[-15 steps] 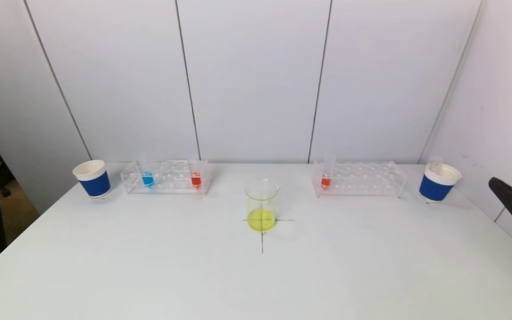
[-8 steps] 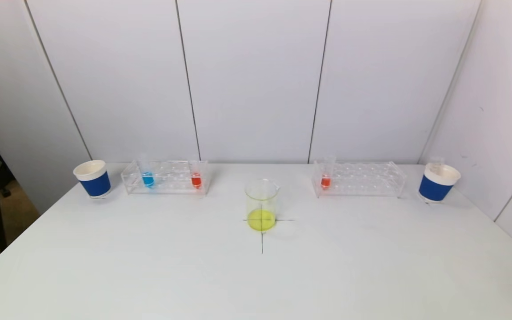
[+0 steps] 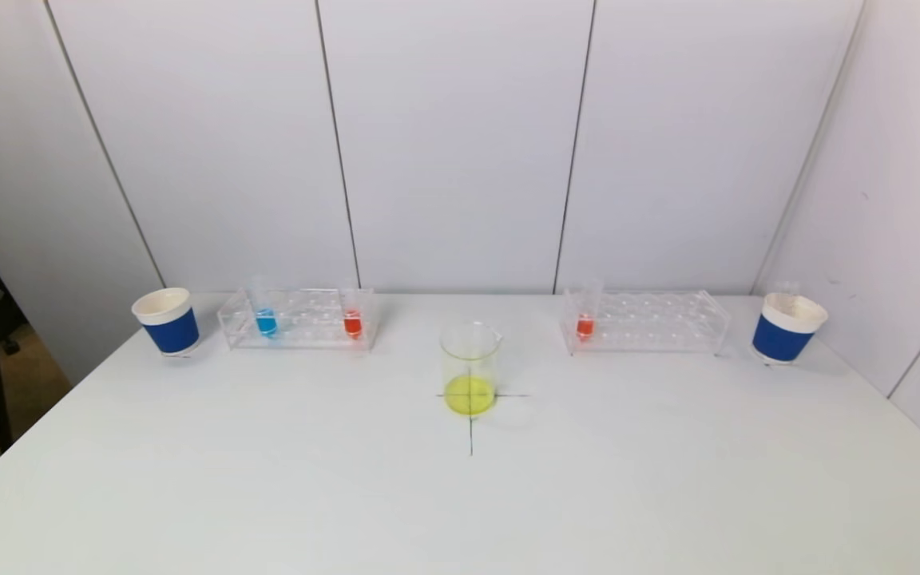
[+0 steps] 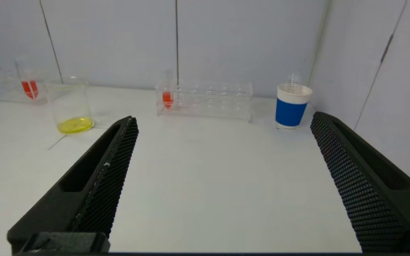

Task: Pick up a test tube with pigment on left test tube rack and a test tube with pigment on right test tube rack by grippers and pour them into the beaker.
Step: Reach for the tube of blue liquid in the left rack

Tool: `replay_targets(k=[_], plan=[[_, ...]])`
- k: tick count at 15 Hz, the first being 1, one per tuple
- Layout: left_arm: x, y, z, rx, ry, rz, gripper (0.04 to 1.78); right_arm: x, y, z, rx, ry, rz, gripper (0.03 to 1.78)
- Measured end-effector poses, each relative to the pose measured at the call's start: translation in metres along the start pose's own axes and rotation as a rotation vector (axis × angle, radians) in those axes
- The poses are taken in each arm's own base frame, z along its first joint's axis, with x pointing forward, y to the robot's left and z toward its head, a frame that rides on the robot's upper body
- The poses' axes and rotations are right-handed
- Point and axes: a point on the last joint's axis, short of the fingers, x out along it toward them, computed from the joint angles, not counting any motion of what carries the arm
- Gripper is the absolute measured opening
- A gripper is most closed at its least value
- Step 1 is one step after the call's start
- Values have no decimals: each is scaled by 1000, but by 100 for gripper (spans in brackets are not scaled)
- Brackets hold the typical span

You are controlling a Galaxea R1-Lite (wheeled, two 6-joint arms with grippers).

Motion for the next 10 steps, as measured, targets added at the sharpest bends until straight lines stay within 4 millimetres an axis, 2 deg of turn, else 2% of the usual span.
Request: replay_targets(k=[4,8,10], plan=[[0,0,0,0,0,0,176,1,-1,-18,-88,-12,-35,176],[0,0,0,0,0,0,176,0,-1,-37,-70,161,-61,176],[0,0,0,0,0,0,176,0,-1,-38,-80,166,-52,176]])
